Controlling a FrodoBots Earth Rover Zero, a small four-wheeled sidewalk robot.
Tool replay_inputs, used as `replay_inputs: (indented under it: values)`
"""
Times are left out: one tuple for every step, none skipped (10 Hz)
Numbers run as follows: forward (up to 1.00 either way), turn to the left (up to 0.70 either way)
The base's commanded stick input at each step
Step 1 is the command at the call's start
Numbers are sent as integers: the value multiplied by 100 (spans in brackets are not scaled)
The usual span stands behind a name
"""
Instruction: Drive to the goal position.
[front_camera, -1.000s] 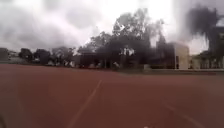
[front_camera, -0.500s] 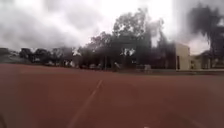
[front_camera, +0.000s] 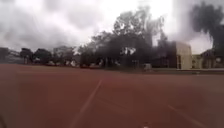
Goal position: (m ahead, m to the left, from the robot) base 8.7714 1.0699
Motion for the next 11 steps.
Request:
replay_inputs:
  values:
    - [67, 0]
    - [67, 0]
    - [67, 0]
    - [67, 0]
    - [67, 0]
    - [67, 0]
    - [67, 0]
    - [67, 0]
    - [67, 0]
    - [67, 0]
    - [67, 0]
